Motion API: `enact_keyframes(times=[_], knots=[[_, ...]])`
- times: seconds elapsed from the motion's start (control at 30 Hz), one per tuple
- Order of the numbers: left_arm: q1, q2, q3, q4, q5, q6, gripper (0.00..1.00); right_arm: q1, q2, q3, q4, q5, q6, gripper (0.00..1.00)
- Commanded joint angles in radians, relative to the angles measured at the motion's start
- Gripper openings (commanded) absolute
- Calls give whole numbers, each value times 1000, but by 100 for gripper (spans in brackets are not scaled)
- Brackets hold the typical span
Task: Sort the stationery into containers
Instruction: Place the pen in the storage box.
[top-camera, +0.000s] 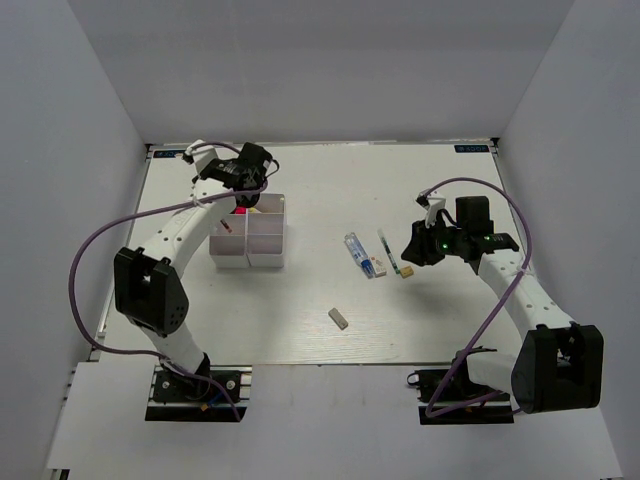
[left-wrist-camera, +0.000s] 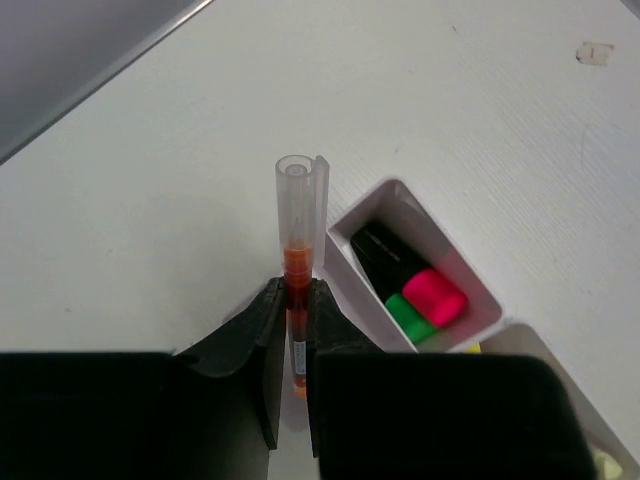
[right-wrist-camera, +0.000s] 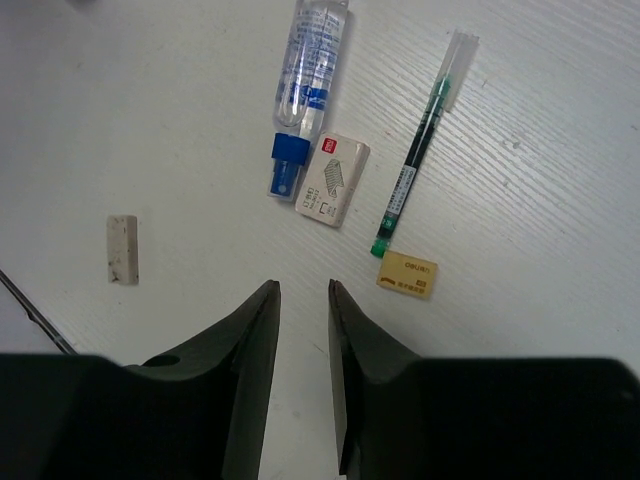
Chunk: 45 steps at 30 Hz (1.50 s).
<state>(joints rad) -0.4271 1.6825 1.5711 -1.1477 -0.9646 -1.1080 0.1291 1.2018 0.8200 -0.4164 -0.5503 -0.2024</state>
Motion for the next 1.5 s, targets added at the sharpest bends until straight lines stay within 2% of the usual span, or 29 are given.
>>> enact_keyframes(times=[0.0, 0.2, 0.4, 0.53, 0.57, 0.6, 0.83, 1.1, 1.23, 1.3, 1.37, 1.4, 1.43, 1.47], knots=[[31, 32, 50, 0, -71, -21, 0, -5, -5, -1, 5, -16, -19, 33], [40, 83, 72, 40, -80, -21, 0, -5, -5, -7, -1, -14, -19, 33], [40, 83, -5, 138, -80, -45, 0, -5, -2, 8, -15, -5, -26, 34], [22, 83, -25, 138, -71, -64, 0, -8, 8, 16, -21, 0, -38, 35], [22, 83, -42, 149, -71, -64, 3, -5, 7, 15, -25, -2, -38, 35], [22, 83, -42, 149, -62, -75, 9, -6, 8, 16, -24, -2, -35, 37], [22, 83, -77, 184, -40, -75, 28, -3, 36, 34, -25, -10, -45, 41], [13, 10, -97, 194, -6, -66, 58, 1, 88, 83, -36, 4, -88, 54], [13, -52, -97, 194, 21, -56, 61, 7, 162, 149, -35, 27, -83, 55], [13, -87, -106, 203, 58, -14, 63, 20, 235, 194, -25, 56, -77, 55], [13, -156, -120, 250, 144, 98, 66, 35, 283, 252, -30, 110, -78, 55], [13, -185, -152, 282, 196, 156, 74, 47, 359, 299, -32, 128, -74, 56], [13, -222, -184, 333, 328, 237, 76, 53, 390, 321, -45, 162, -74, 56], [13, -316, -225, 447, 401, 386, 78, 67, 445, 405, -65, 202, -66, 56]])
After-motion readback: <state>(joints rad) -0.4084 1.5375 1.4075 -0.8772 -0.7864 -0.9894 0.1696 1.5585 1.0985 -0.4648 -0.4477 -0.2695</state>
